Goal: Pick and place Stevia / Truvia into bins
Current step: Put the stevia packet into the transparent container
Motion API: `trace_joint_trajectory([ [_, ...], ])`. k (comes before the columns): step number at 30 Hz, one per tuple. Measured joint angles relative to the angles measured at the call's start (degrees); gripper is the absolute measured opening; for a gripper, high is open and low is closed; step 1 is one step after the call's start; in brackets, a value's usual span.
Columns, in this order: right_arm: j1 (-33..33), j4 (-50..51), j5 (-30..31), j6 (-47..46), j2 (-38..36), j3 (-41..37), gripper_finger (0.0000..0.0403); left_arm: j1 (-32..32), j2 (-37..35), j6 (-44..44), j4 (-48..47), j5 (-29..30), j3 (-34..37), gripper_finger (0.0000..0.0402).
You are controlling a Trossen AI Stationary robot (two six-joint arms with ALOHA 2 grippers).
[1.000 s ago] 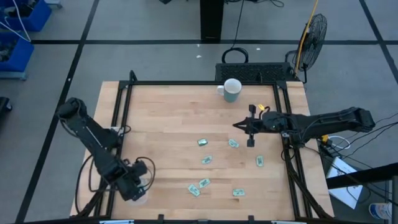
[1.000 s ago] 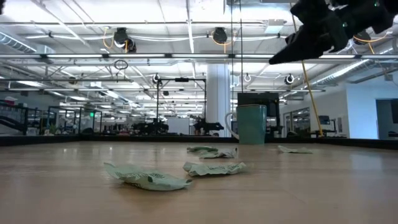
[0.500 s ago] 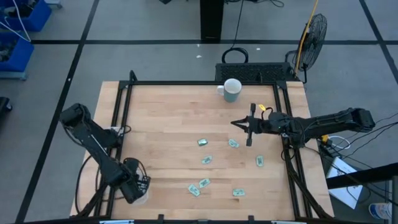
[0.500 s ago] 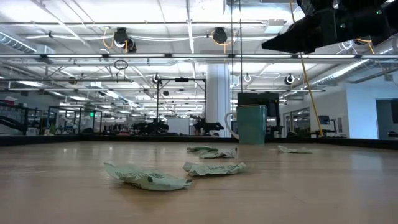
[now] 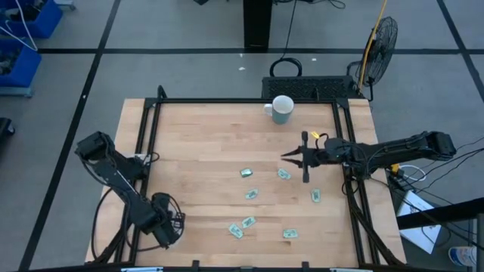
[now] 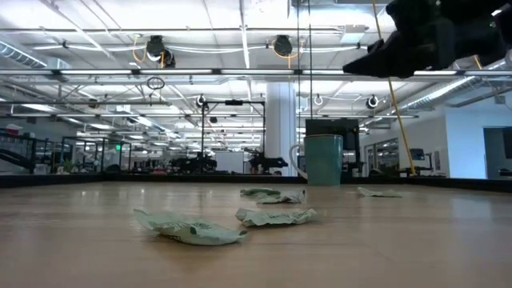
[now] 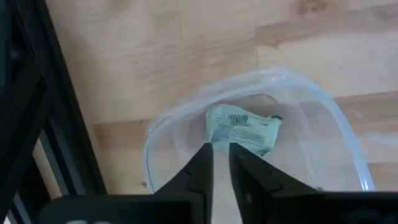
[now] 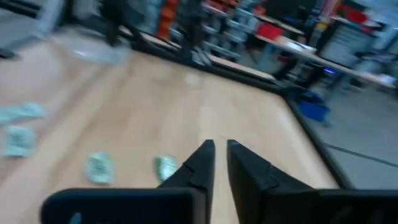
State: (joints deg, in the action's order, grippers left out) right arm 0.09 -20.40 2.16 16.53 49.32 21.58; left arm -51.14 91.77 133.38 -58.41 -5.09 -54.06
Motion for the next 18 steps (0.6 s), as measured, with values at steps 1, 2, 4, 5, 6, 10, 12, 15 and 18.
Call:
trace_joint_trajectory([
  [1, 0.01, -0.31, -1.53, -0.51, 0.0, 0.0, 0.0055, 0.22, 0.0, 0.01, -0.4, -0.39, 0.0, 0.0074],
  [2, 0.01, -0.42, -2.62, -0.74, 0.0, 0.0, 0.0064, 0.47, 0.0, 0.08, -0.79, -0.92, 0.0, 0.0082],
  [4, 0.01, 0.37, -3.8, -0.73, -0.04, 0.0, 0.0082, 1.01, 0.0, 0.23, -1.99, -1.35, 0.0, 0.0093],
  [5, 0.01, 1.51, -3.83, -0.75, -0.04, 0.0, 0.0089, 1.23, 0.0, -0.24, -2.09, -1.05, 0.0, 0.0096],
  [6, 0.01, 3.24, -3.81, -0.87, -0.02, 0.0, 0.0096, 1.44, -0.12, -1.52, -2.03, -0.49, 0.0, 0.0097],
  [10, 0.34, 9.68, -3.47, -5.24, 0.02, 0.0, 0.0113, 2.28, -1.96, -5.97, -1.8, 2.46, 0.0, 0.0092],
  [12, 0.86, 10.47, -1.34, -5.66, 0.02, 0.0, 0.0118, 2.79, -4.09, -5.91, -1.76, 3.12, 0.0, 0.0086],
  [15, 1.73, 12.23, 4.56, -6.85, 0.0, 0.0, 0.0121, 3.72, -7.66, -2.64, -1.56, 4.72, 0.0, 0.0075],
  [18, 1.89, 16.1, 6.95, -8.18, 0.19, 0.0, 0.0123, 4.65, -11.59, -3.38, -1.51, 13.11, -0.02, 0.0062],
])
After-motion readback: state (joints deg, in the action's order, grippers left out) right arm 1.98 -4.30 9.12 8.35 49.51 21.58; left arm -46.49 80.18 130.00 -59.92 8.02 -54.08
